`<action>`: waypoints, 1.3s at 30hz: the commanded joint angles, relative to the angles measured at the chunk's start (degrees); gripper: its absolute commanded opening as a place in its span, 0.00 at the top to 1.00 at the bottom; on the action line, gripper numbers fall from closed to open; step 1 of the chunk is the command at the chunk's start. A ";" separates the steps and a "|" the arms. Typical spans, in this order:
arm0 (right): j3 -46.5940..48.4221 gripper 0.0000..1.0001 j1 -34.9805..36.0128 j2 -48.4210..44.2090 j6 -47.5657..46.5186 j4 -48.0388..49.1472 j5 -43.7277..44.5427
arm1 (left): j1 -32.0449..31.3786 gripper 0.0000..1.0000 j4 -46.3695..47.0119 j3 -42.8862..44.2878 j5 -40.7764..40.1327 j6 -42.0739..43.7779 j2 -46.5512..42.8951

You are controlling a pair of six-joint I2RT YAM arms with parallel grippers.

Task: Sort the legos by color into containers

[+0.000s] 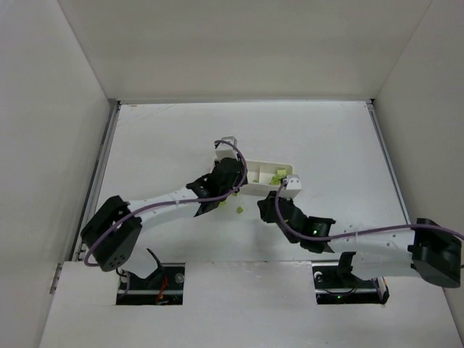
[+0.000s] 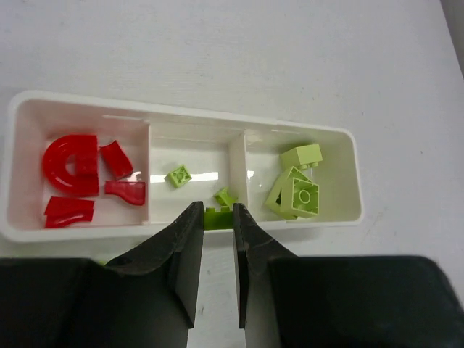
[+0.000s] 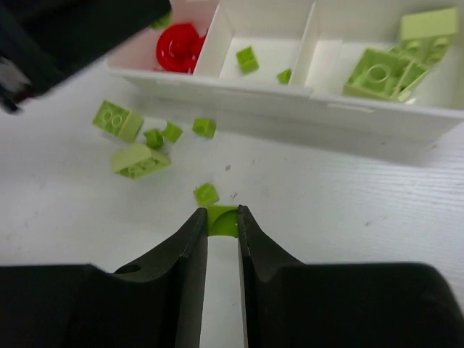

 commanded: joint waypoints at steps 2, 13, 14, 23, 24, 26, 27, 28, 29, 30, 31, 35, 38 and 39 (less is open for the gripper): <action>-2.31 0.76 -2.58 -8.07 -0.79 -3.27 1.15 | 1.17 0.82 5.08 5.80 2.48 3.30 7.32; -1.35 0.76 -8.38 -15.47 -6.42 -3.55 -1.48 | 2.76 0.59 4.91 10.30 3.62 3.56 15.17; -1.09 0.76 -8.99 -15.29 -6.59 -3.20 -2.19 | 2.76 0.57 4.91 9.86 3.45 3.65 14.12; 7.60 0.76 -14.88 0.07 -10.28 5.67 -9.66 | 0.92 0.61 4.56 -2.60 -1.99 2.78 -2.83; 9.09 0.76 -15.23 2.35 -10.64 6.29 -10.01 | 0.13 0.62 4.30 -4.71 -3.13 2.51 -5.21; 11.91 0.76 -15.76 7.10 -10.90 7.44 -10.45 | -1.63 0.63 2.55 -8.49 -5.24 1.38 -9.69; 13.49 0.76 -16.46 9.64 -11.08 8.05 -10.98 | -2.77 0.63 1.41 -10.16 -6.04 0.50 -11.54; 14.98 0.76 -17.16 12.11 -11.51 8.58 -11.68 | -3.91 0.63 0.26 -11.57 -6.57 -0.12 -13.04; 16.83 0.76 -17.95 15.00 -12.04 9.19 -12.38 | -5.31 0.63 -0.71 -13.41 -7.18 -1.00 -14.62; 18.24 0.76 -18.48 17.03 -12.13 9.29 -12.82 | -6.54 0.62 -1.32 -14.65 -7.53 -2.05 -15.33; 19.64 0.76 -18.75 18.79 -12.13 9.03 -12.91 | -7.69 0.62 -1.85 -15.36 -7.71 -3.02 -15.60; 23.69 0.76 -19.72 24.51 -12.75 9.12 -13.00 | -11.82 0.62 -1.95 -17.82 -7.98 -5.92 -14.20; 25.10 0.72 -19.90 26.72 -12.75 8.94 -12.91 | -14.11 0.61 -0.37 -17.83 -8.15 -6.28 -11.04; 25.45 0.69 -19.90 27.16 -12.75 8.76 -13.00 | -14.38 0.61 -0.02 -17.65 -8.15 -6.10 -10.25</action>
